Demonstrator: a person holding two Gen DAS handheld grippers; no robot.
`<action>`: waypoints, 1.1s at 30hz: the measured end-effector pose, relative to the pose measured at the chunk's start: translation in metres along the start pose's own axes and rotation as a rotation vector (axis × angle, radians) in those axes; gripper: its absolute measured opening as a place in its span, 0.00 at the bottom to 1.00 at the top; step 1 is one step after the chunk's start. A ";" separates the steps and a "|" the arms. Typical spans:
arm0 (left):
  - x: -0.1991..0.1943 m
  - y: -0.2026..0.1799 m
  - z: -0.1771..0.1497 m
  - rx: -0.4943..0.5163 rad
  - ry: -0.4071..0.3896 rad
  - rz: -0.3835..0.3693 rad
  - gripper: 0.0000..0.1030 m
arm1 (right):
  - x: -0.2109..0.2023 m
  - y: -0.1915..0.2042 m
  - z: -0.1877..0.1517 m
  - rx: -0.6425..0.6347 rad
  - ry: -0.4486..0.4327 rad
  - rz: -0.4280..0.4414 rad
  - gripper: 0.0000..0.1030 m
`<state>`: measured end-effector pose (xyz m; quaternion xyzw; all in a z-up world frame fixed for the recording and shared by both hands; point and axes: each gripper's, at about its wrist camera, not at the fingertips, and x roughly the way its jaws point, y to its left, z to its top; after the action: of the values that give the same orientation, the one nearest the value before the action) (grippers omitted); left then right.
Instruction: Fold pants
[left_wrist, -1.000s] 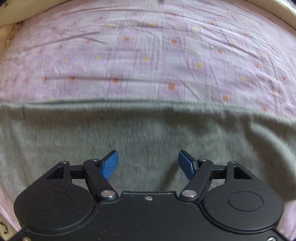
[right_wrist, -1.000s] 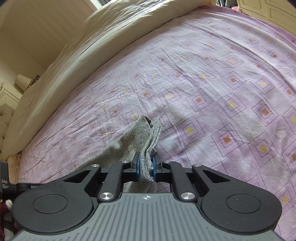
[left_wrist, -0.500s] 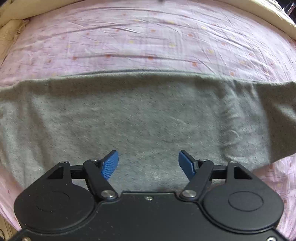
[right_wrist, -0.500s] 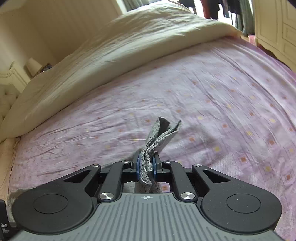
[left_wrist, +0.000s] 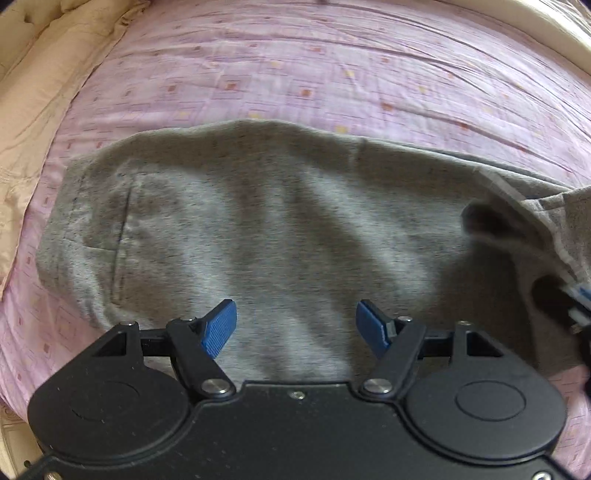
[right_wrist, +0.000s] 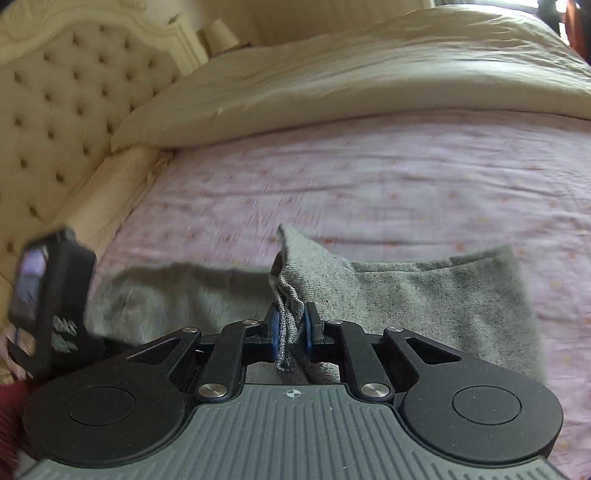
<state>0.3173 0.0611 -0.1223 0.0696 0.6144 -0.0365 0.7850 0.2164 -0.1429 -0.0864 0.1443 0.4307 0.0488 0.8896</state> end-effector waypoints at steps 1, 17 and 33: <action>0.001 0.007 0.000 0.001 0.002 0.003 0.71 | 0.018 0.013 -0.009 -0.026 0.030 -0.016 0.13; -0.030 -0.046 0.024 0.098 -0.101 -0.151 0.71 | 0.002 0.027 -0.019 -0.109 0.070 -0.010 0.26; 0.019 -0.069 0.008 0.023 0.017 -0.009 0.75 | 0.025 -0.130 0.006 0.032 0.162 -0.340 0.23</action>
<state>0.3199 -0.0082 -0.1429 0.0762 0.6211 -0.0462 0.7786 0.2314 -0.2624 -0.1407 0.0792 0.5199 -0.0976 0.8449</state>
